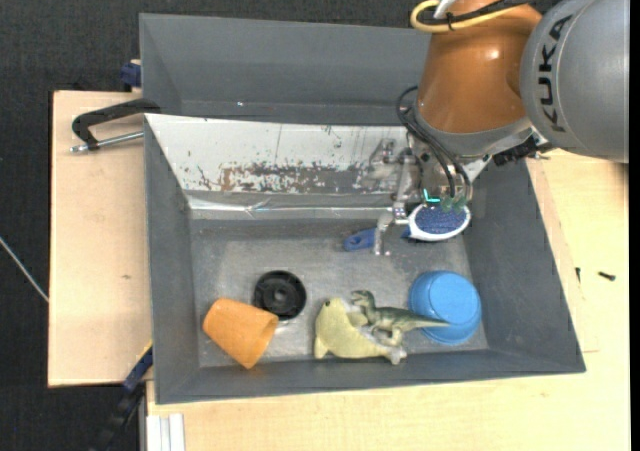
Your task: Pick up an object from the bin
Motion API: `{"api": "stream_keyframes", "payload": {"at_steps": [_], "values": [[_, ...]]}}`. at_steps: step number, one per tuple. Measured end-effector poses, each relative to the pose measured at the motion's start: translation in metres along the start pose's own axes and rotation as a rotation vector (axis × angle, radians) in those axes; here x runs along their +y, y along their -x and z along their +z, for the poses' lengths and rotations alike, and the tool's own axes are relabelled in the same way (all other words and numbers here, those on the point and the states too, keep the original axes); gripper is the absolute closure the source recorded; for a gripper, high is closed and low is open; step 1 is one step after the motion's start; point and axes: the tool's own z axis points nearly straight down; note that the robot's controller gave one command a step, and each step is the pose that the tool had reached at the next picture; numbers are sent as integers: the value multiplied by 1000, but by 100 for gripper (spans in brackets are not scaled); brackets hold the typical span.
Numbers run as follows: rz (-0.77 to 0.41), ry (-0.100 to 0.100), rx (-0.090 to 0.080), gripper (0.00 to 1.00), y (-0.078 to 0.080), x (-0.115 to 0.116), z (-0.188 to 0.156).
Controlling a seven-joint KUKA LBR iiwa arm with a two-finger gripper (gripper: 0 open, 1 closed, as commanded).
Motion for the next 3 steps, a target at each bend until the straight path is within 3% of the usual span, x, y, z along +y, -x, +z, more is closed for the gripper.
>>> {"api": "stream_keyframes", "payload": {"at_steps": [1, 2, 3], "values": [[-447, -1, -3, 0, -1, -43, 115], [-447, -1, -8, 100, 1, -42, 113], [-490, -5, -20, 100, 2, -54, -25]]}}
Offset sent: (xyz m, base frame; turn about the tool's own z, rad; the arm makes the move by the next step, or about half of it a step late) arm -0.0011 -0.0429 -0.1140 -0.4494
